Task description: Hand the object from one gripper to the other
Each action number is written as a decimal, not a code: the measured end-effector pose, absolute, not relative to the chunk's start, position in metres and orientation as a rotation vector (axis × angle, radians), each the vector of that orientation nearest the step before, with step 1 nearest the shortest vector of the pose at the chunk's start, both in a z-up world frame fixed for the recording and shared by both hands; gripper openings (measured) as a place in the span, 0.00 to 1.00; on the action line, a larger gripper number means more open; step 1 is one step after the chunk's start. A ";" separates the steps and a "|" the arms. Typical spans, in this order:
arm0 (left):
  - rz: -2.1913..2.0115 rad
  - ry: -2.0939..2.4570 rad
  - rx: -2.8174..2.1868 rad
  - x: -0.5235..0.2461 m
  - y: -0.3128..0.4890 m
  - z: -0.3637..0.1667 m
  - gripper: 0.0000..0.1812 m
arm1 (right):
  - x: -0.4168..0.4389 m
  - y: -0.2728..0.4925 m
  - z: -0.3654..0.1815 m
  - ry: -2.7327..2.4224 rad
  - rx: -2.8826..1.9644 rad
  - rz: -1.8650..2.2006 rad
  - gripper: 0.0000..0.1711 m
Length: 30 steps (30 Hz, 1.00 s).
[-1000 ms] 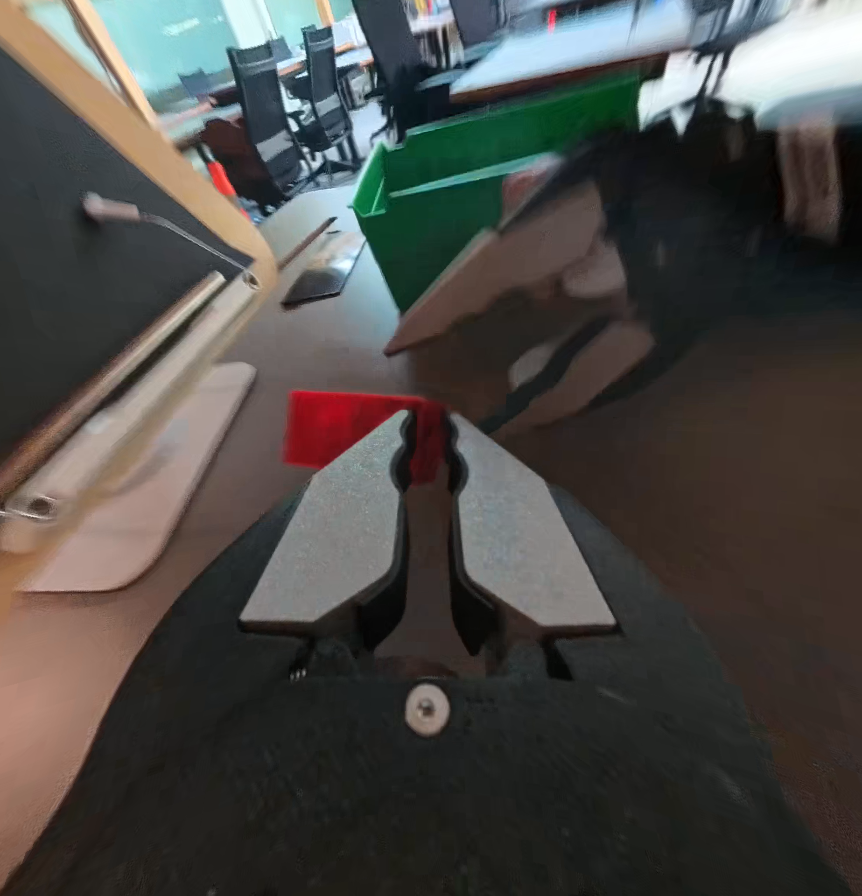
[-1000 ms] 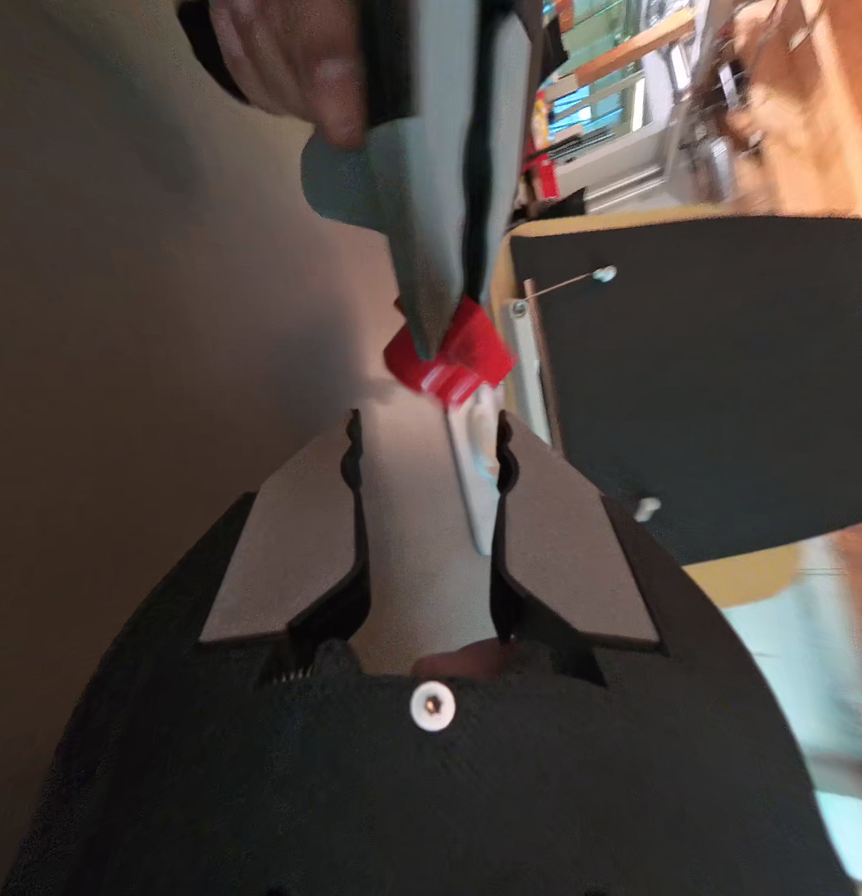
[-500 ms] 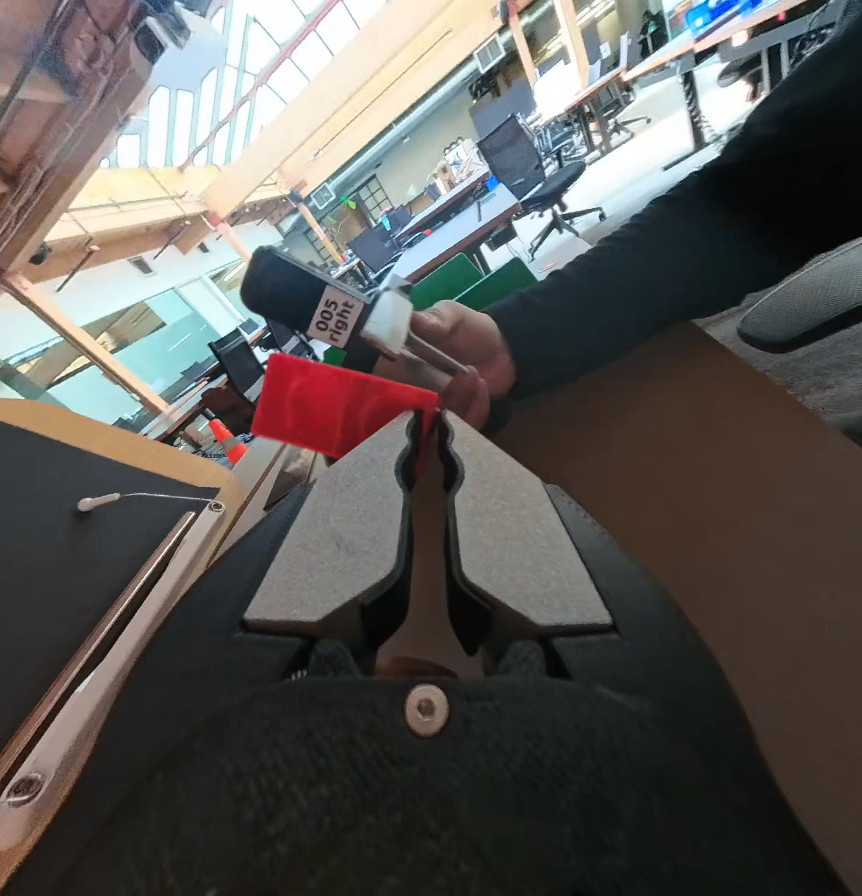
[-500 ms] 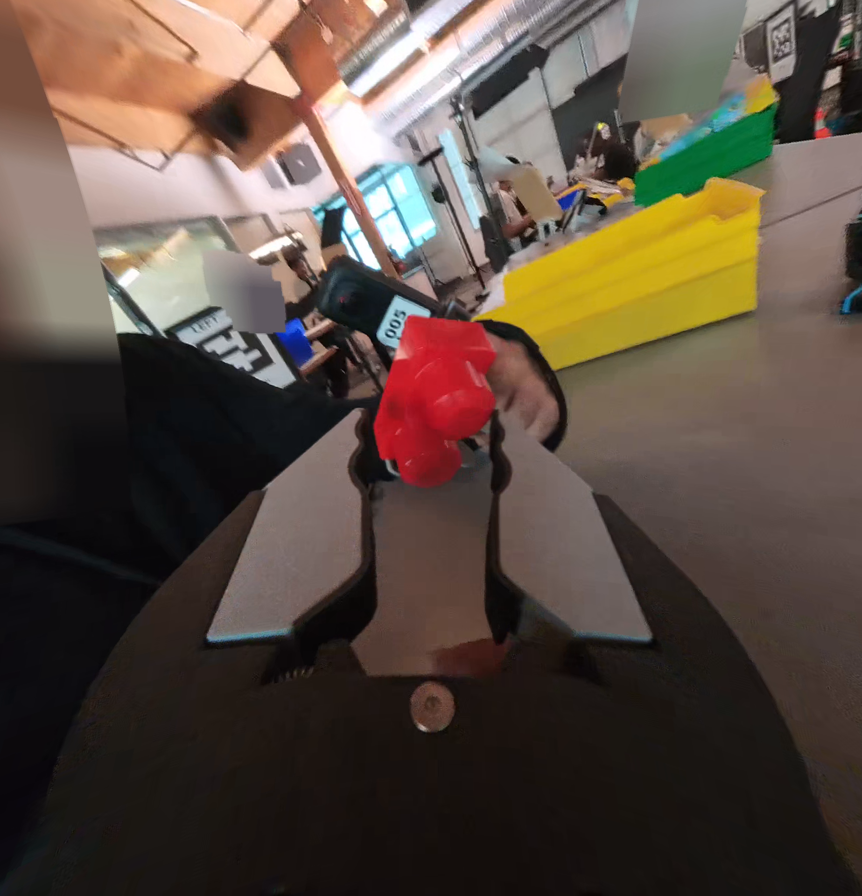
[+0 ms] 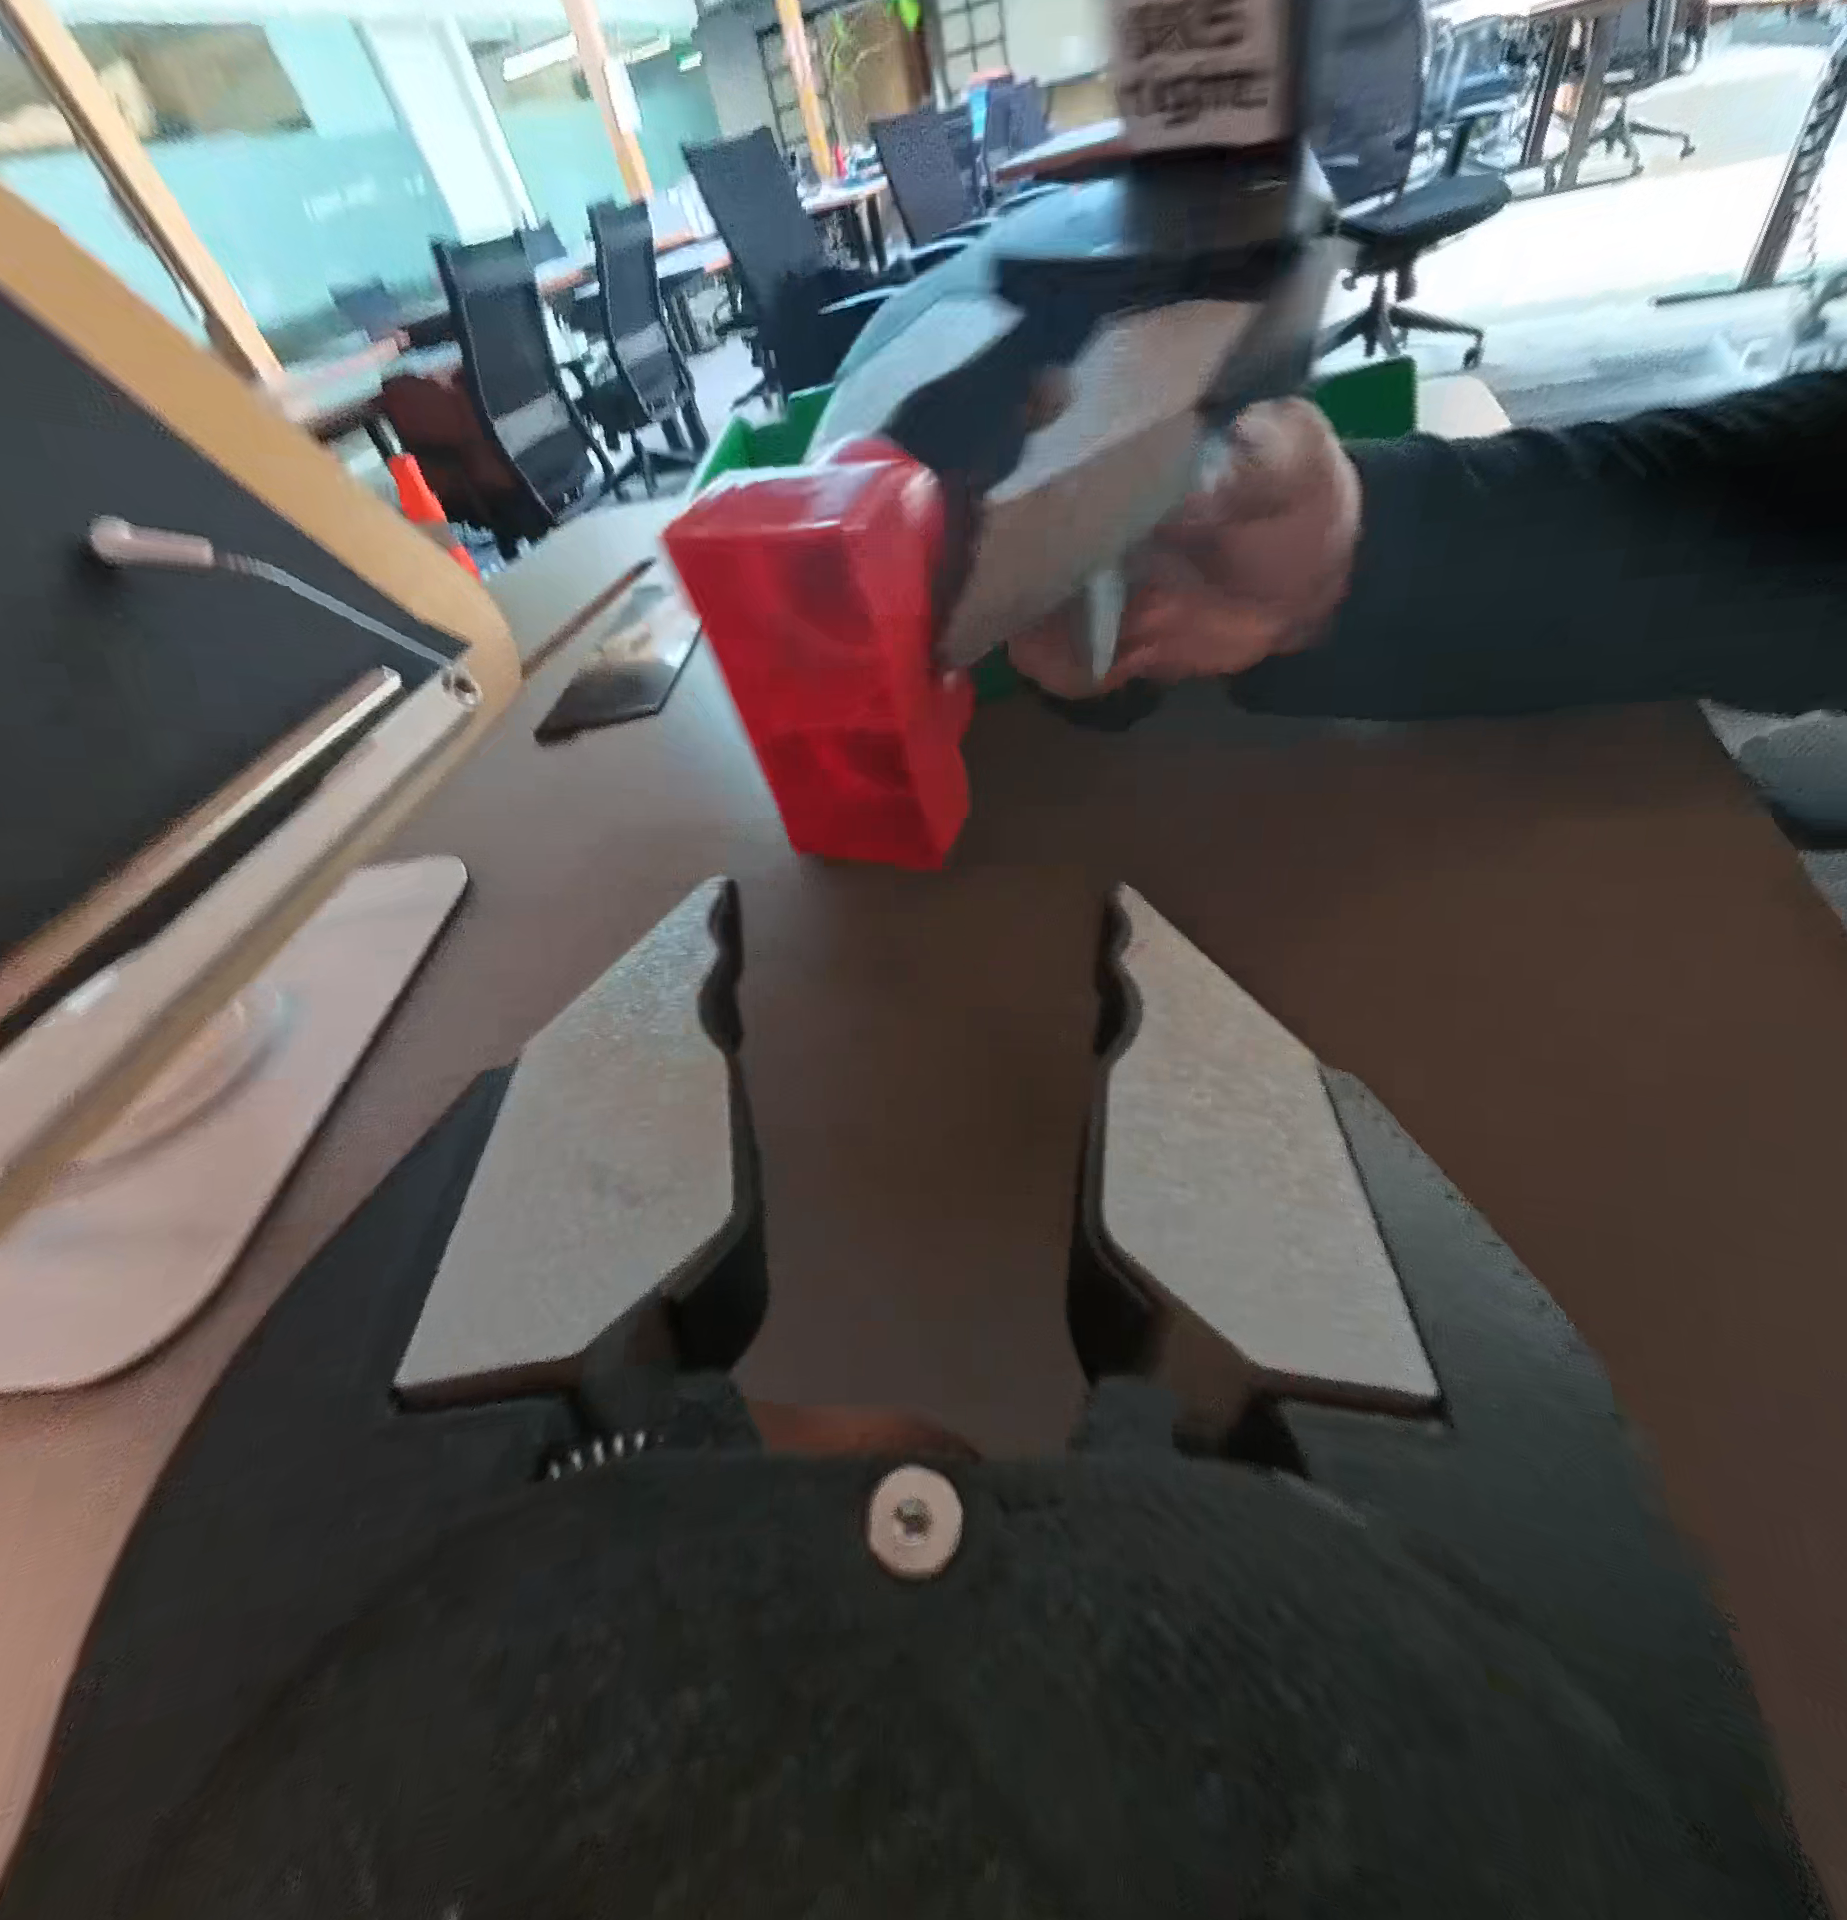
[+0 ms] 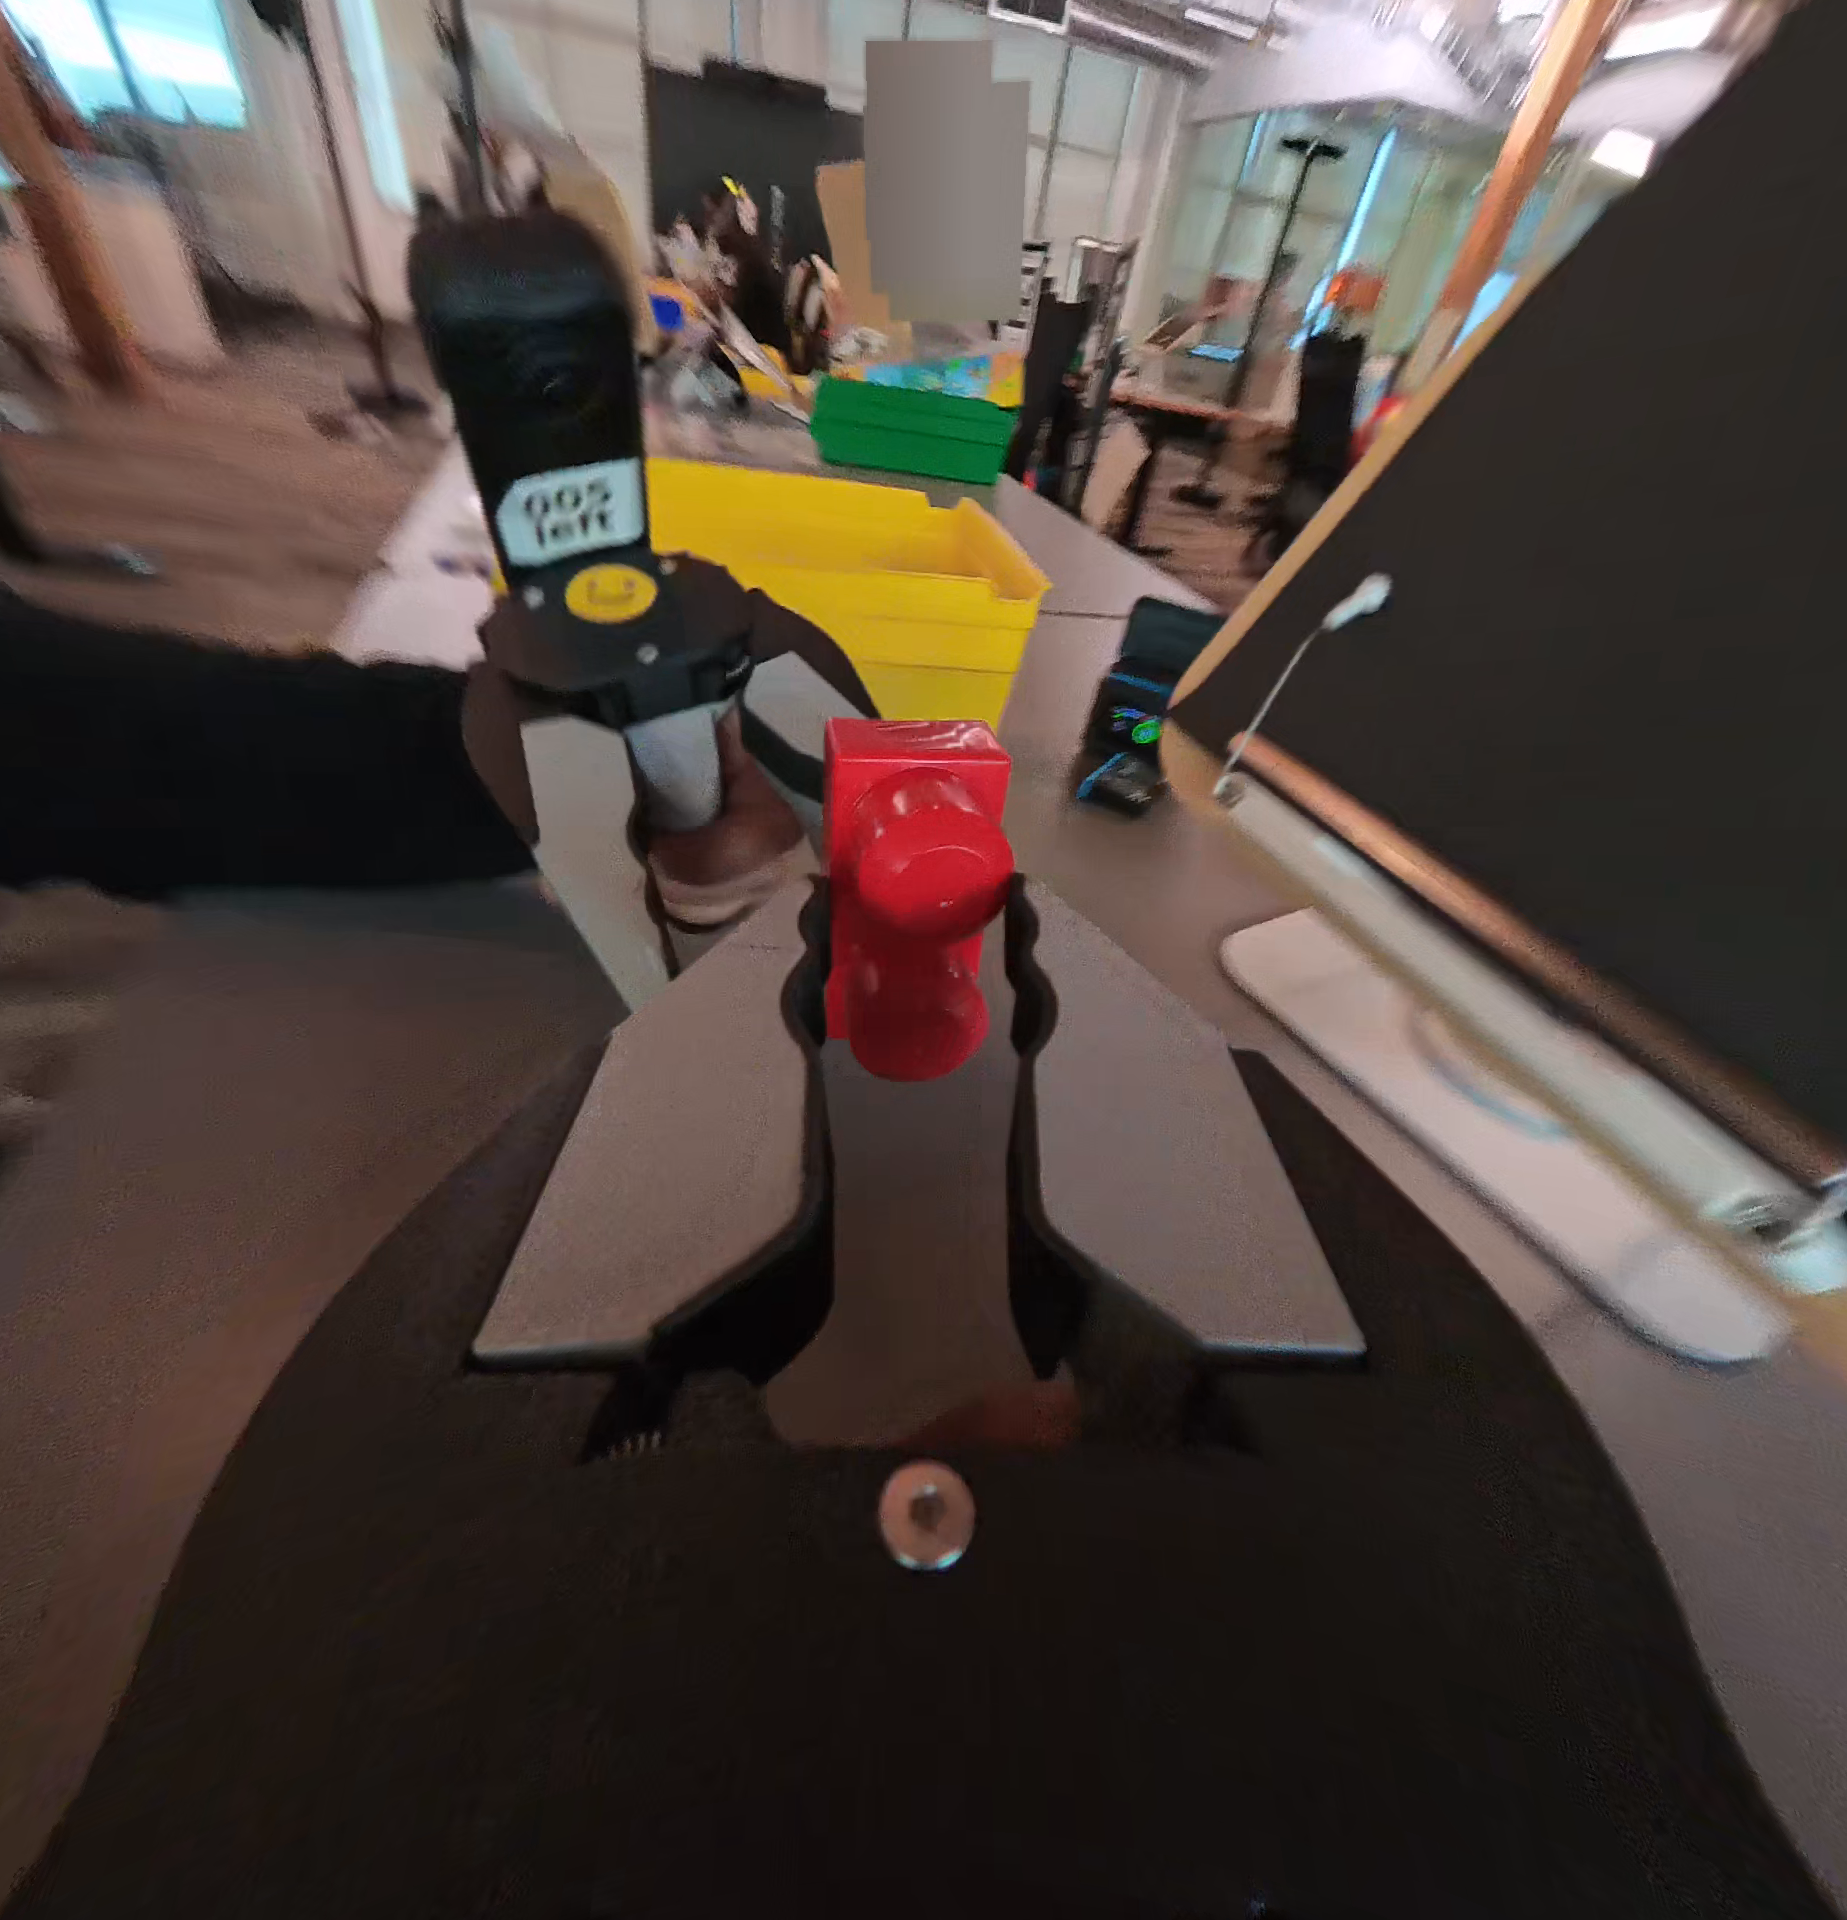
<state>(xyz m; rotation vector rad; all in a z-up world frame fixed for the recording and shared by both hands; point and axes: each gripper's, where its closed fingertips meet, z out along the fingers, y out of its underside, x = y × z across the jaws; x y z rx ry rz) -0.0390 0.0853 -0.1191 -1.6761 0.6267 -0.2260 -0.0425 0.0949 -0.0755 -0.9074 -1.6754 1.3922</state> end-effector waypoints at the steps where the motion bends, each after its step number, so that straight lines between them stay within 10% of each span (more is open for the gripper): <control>1: -0.259 0.594 -1.696 -0.042 0.087 -0.120 0.41 | -0.041 0.092 -0.074 -1.683 -0.831 1.290 0.17; 11: 0.032 0.851 -1.509 -0.027 0.074 -0.109 0.18 | -0.027 0.053 -0.091 -1.862 -0.537 1.087 0.16; 20: 0.954 0.986 -1.257 -0.058 0.089 -0.095 0.19 | -0.043 0.069 -0.096 -1.819 -1.128 1.678 0.62; 30: 0.823 0.985 -1.182 -0.028 0.084 -0.088 0.19 | -0.036 0.054 -0.089 -1.851 -1.029 1.776 0.39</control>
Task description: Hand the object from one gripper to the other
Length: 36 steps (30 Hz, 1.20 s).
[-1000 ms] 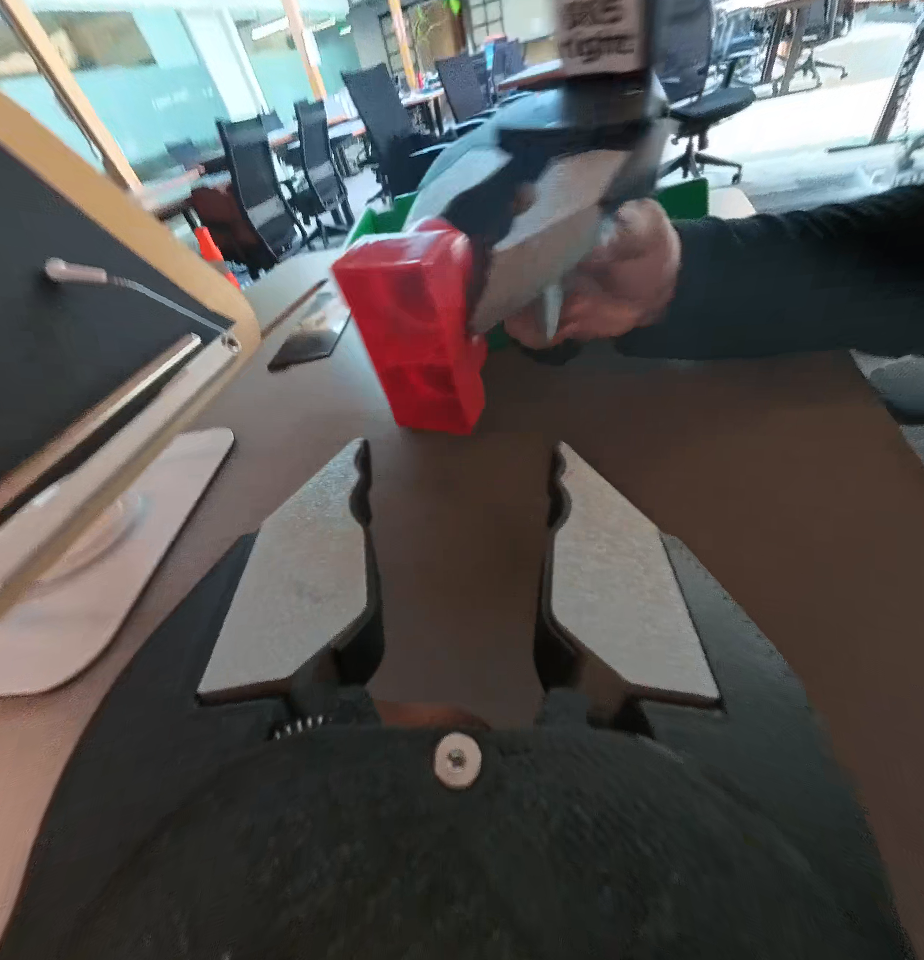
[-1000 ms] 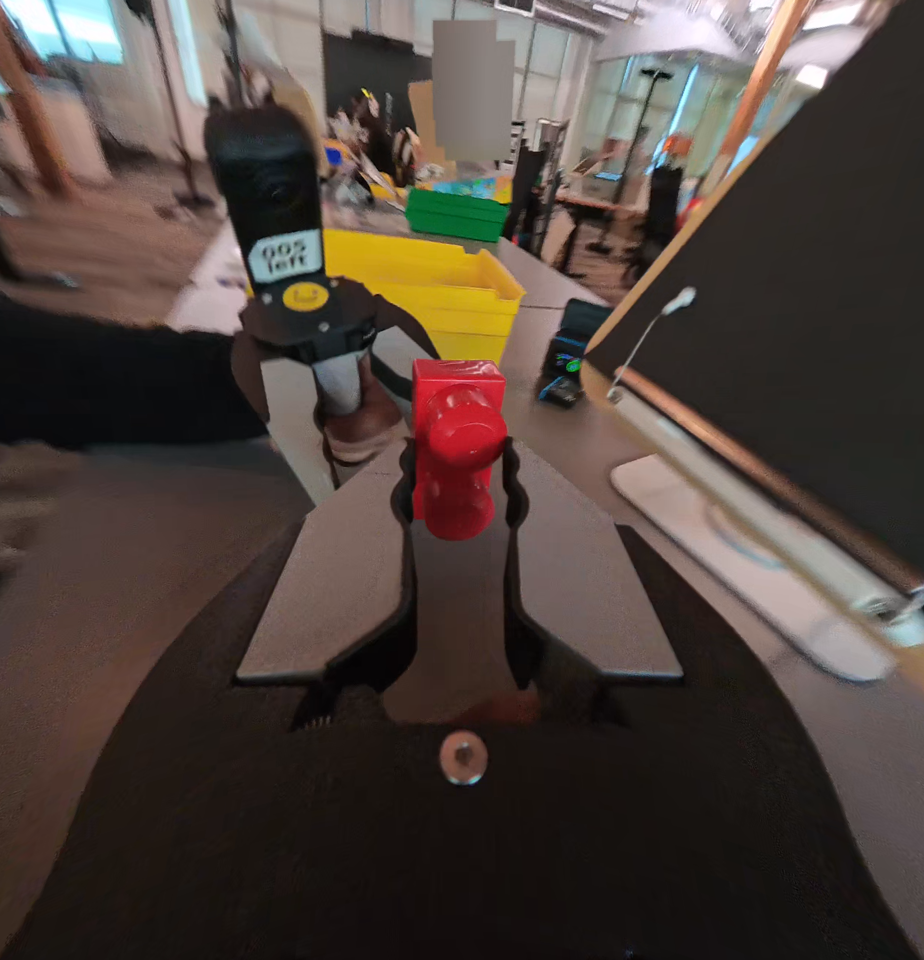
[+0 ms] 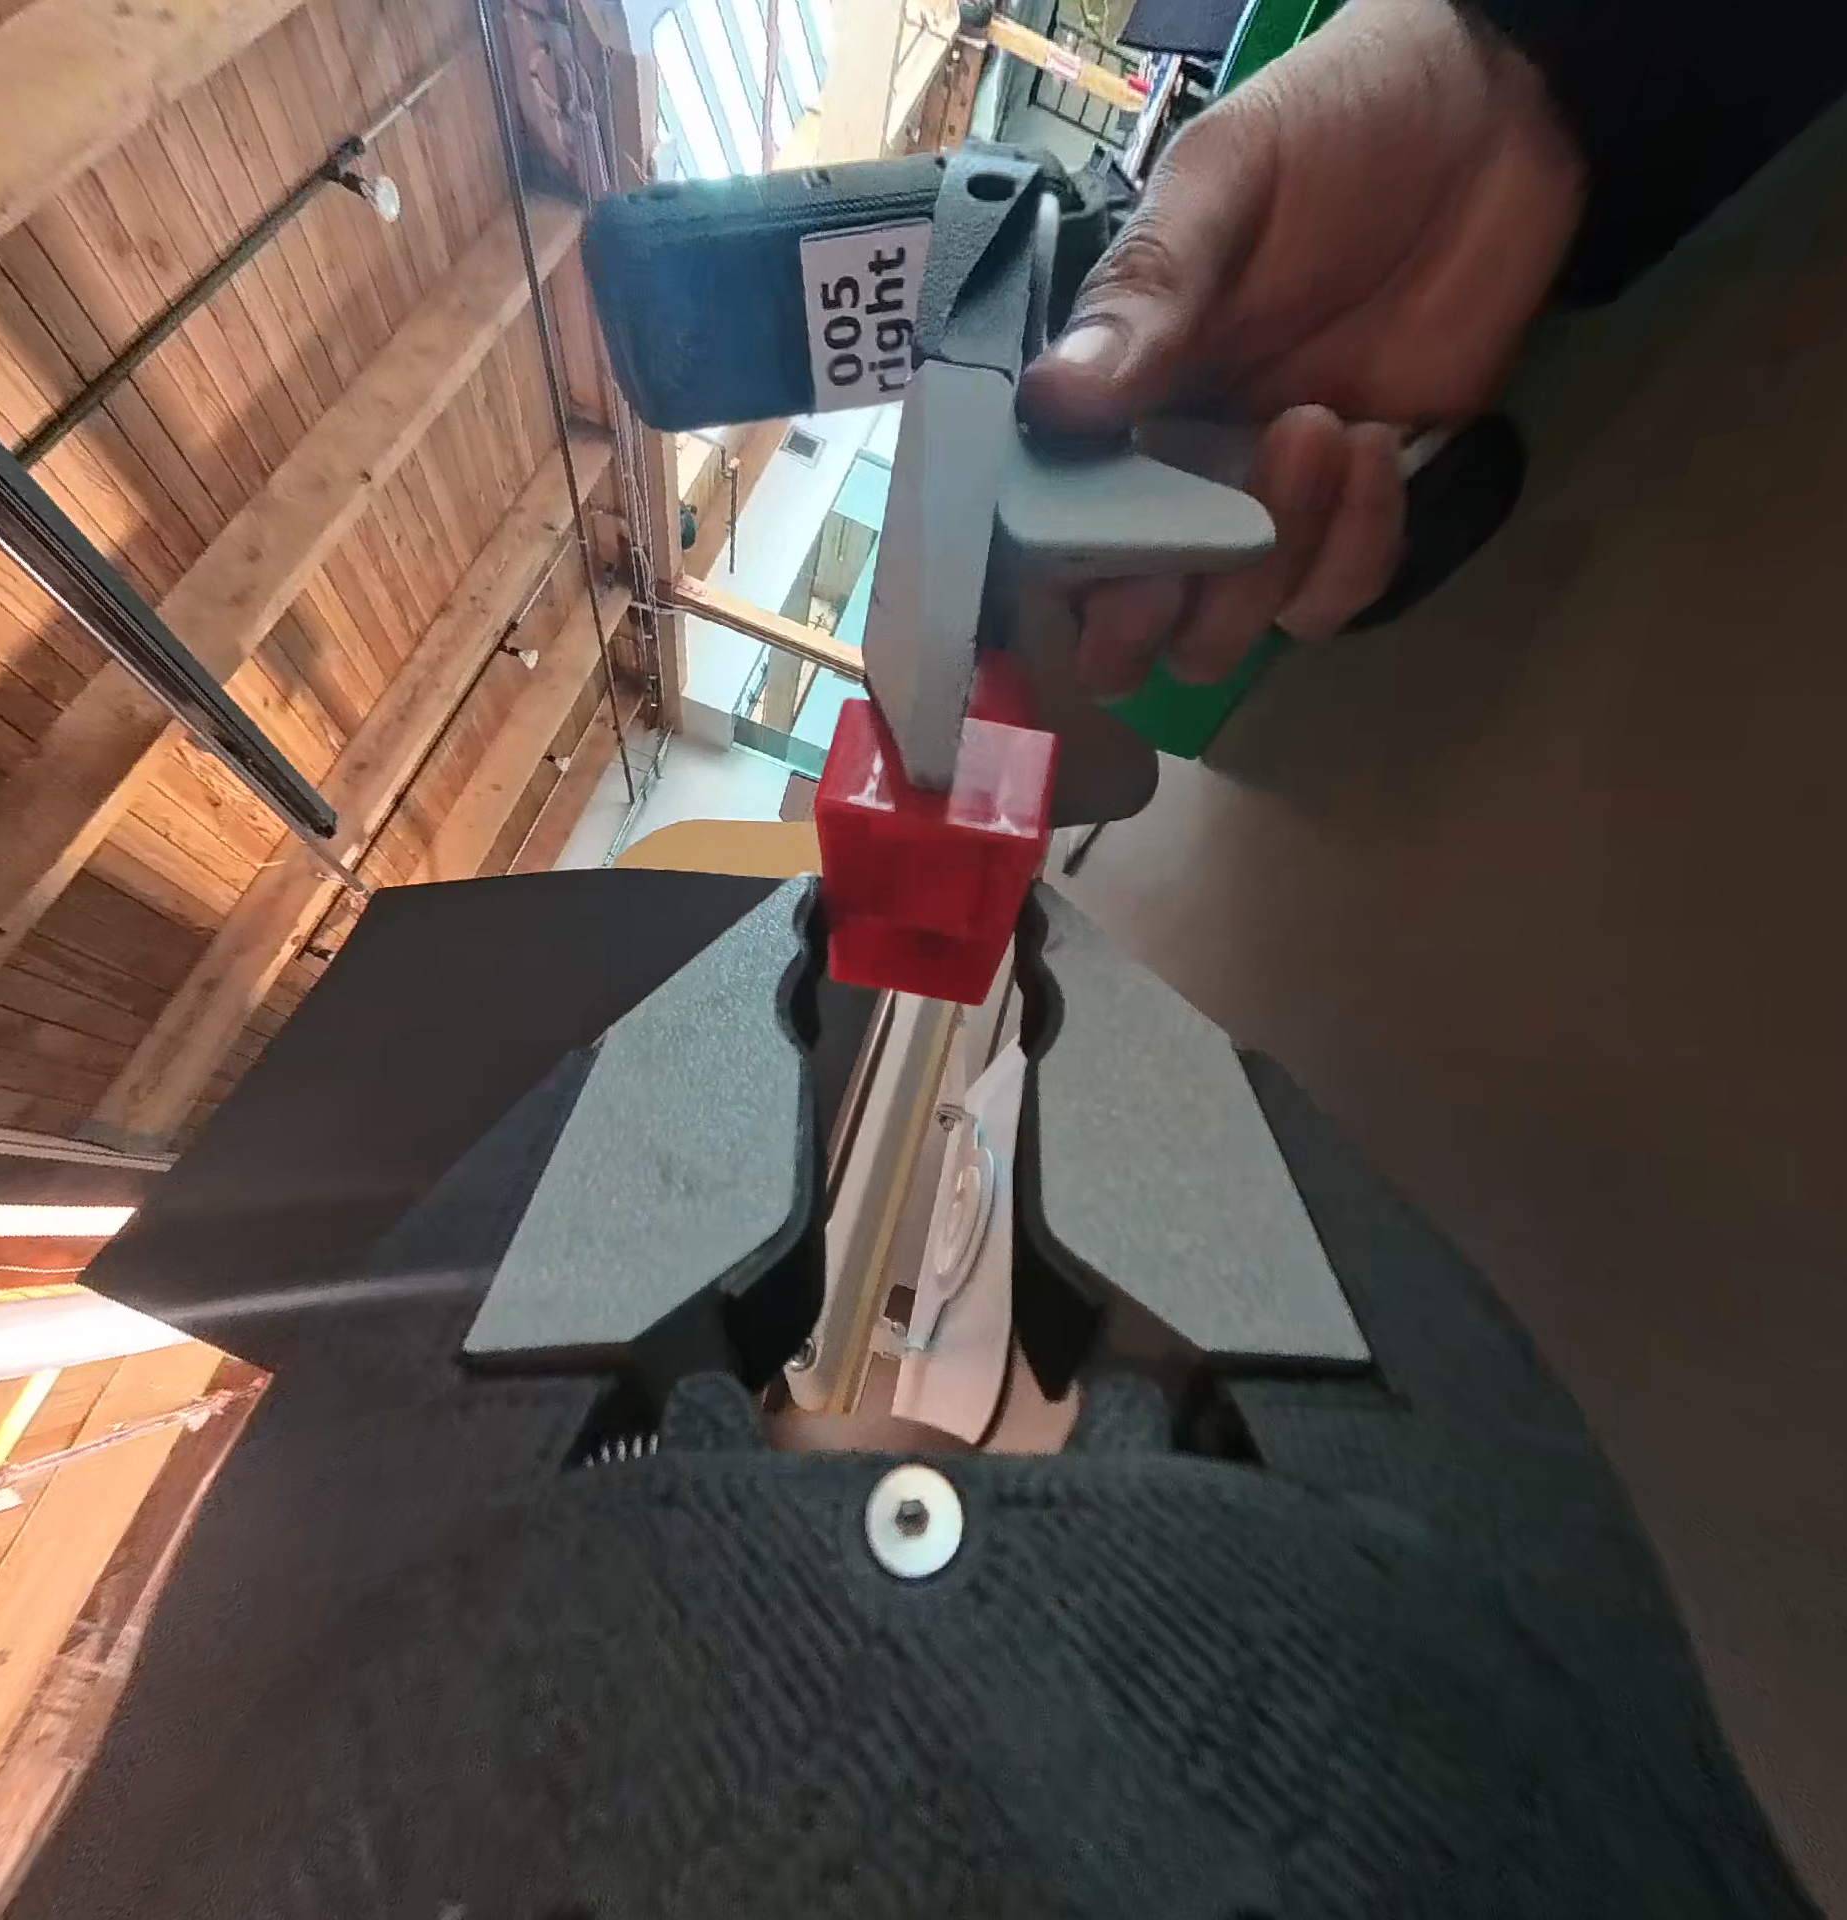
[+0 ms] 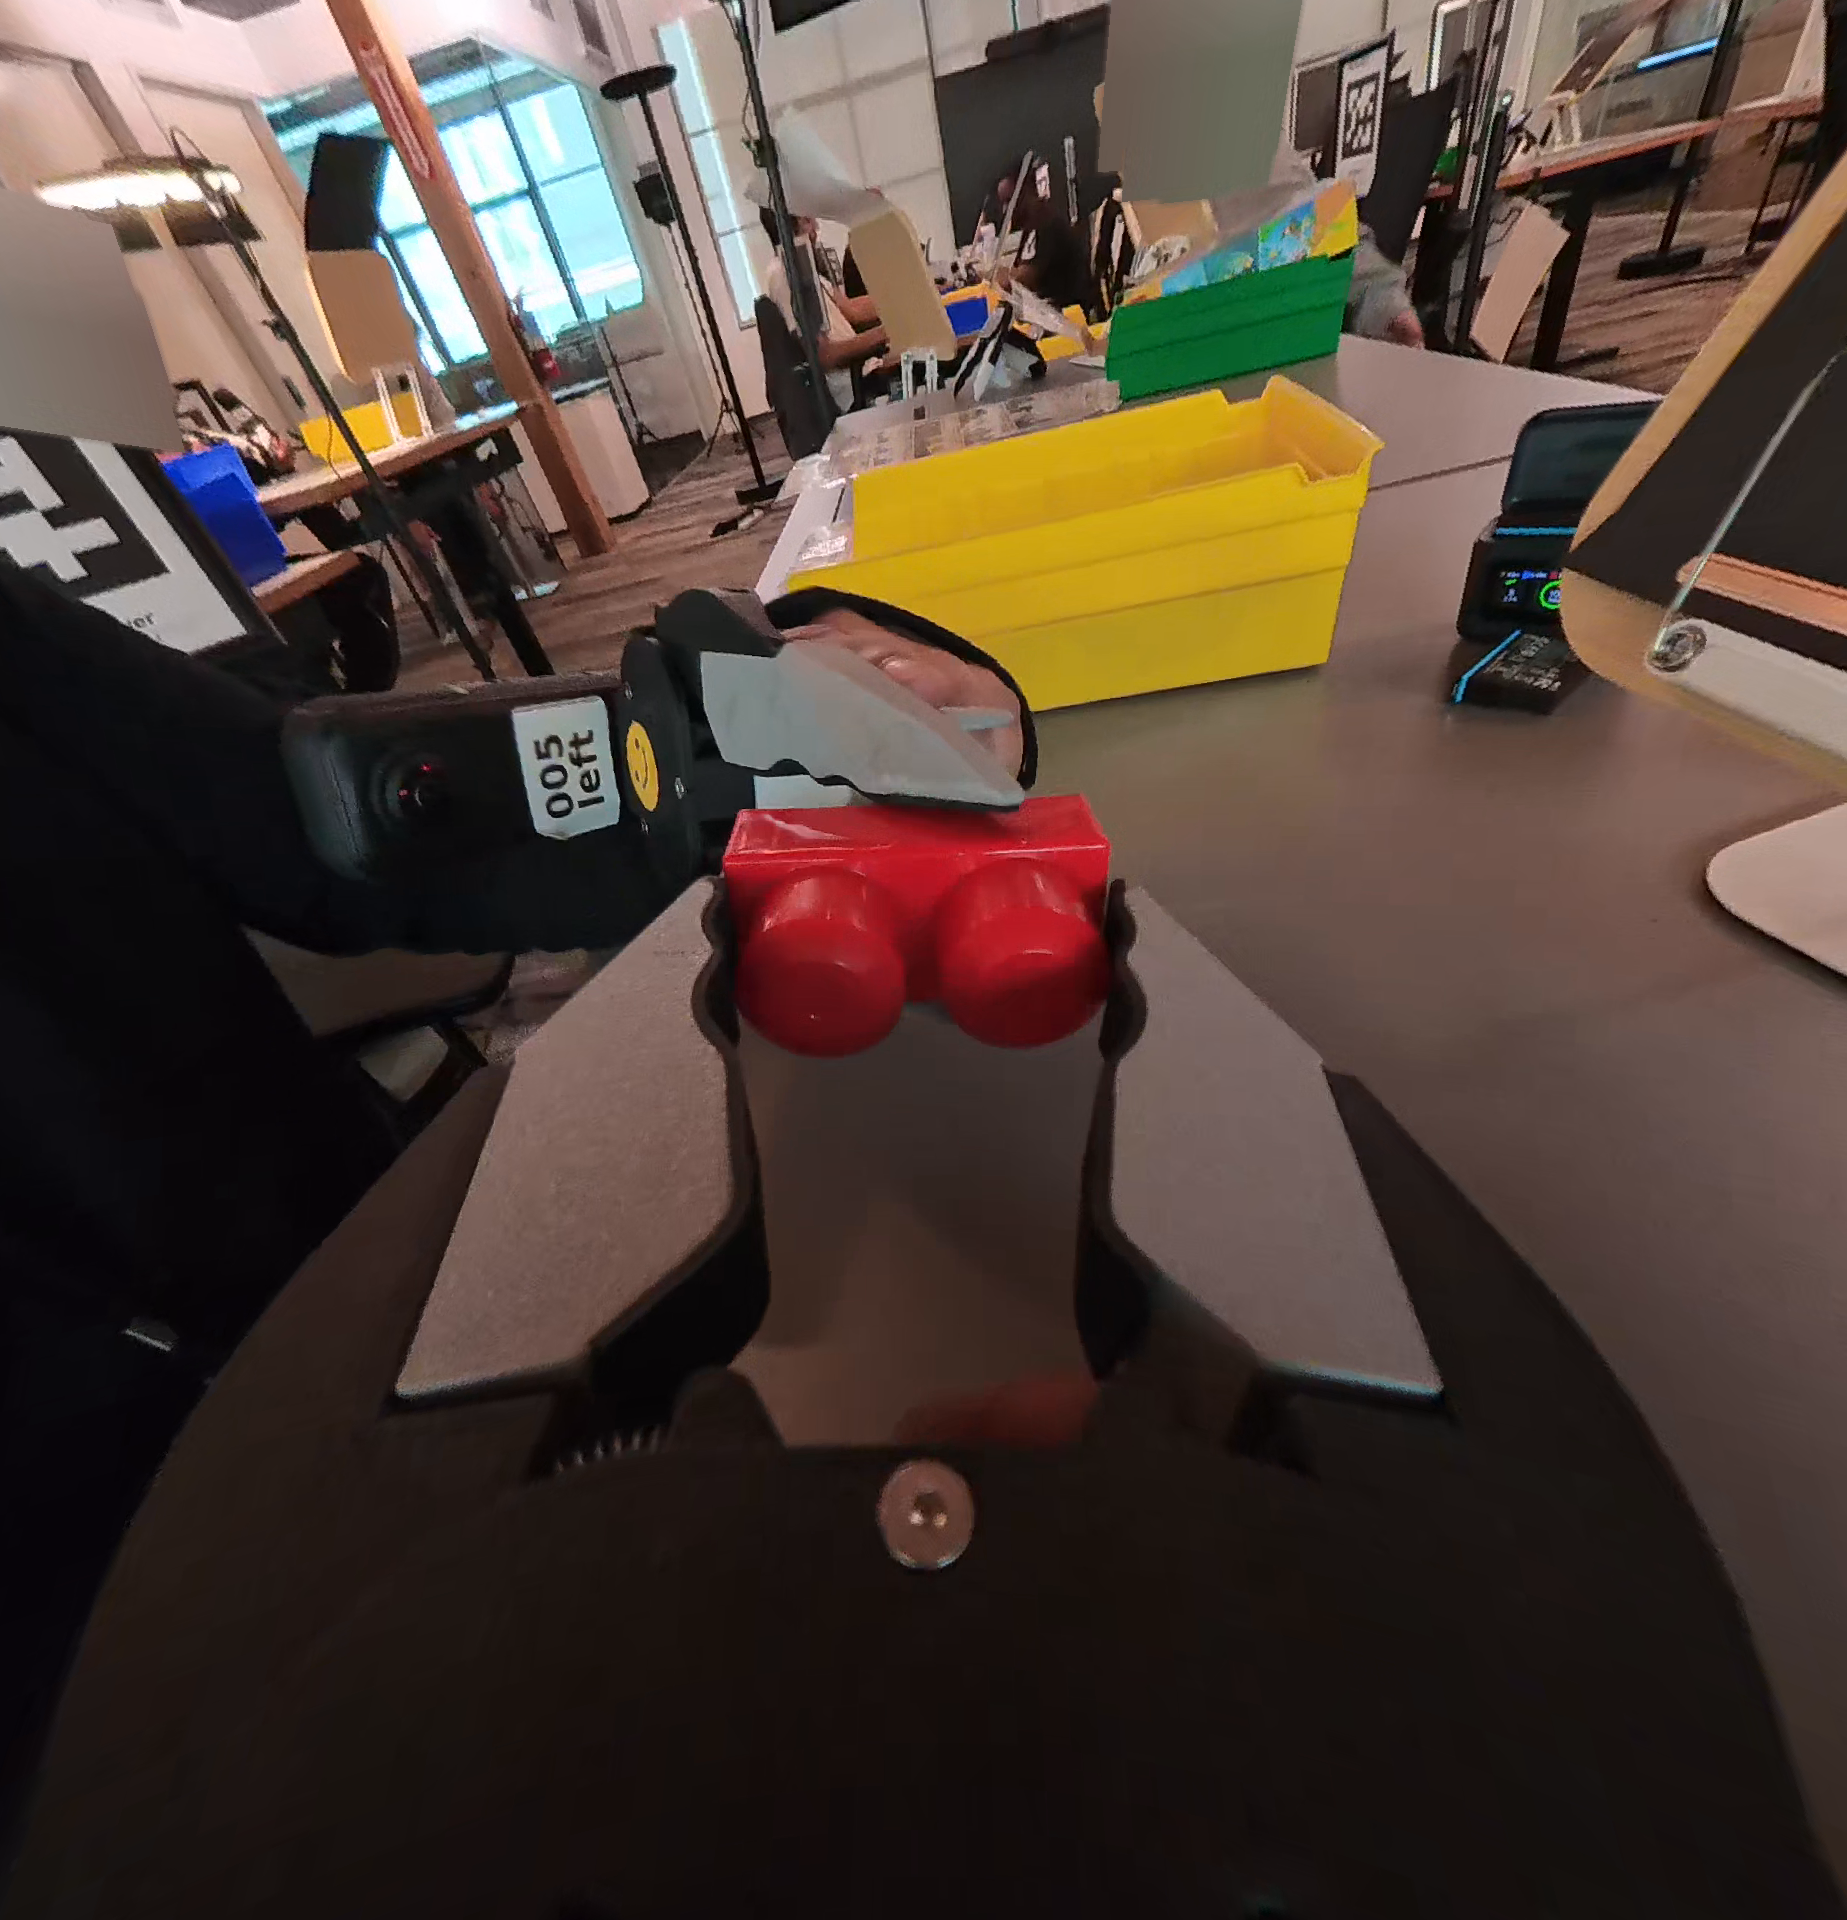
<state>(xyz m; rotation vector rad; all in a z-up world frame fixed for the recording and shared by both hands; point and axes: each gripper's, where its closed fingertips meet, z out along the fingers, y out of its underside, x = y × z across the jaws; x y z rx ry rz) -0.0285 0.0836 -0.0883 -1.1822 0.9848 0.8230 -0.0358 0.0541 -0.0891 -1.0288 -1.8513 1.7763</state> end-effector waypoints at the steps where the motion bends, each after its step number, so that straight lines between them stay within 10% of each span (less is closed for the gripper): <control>1: 0.820 0.979 -1.194 -0.030 0.084 -0.089 0.19 | -0.036 0.055 -0.090 -1.860 -1.027 1.756 0.39; 17: -0.861 0.341 -1.740 -0.030 0.080 -0.115 0.35 | -0.054 0.105 -0.116 -1.763 -0.442 0.271 0.39; 27: -0.578 0.458 -1.819 -0.026 0.092 -0.137 0.25 | -0.061 0.077 -0.125 -1.736 -0.271 0.113 0.40; 36: 0.838 0.822 -1.512 -0.089 0.101 -0.112 0.25 | -0.053 0.096 -0.117 -1.807 -0.843 0.895 0.44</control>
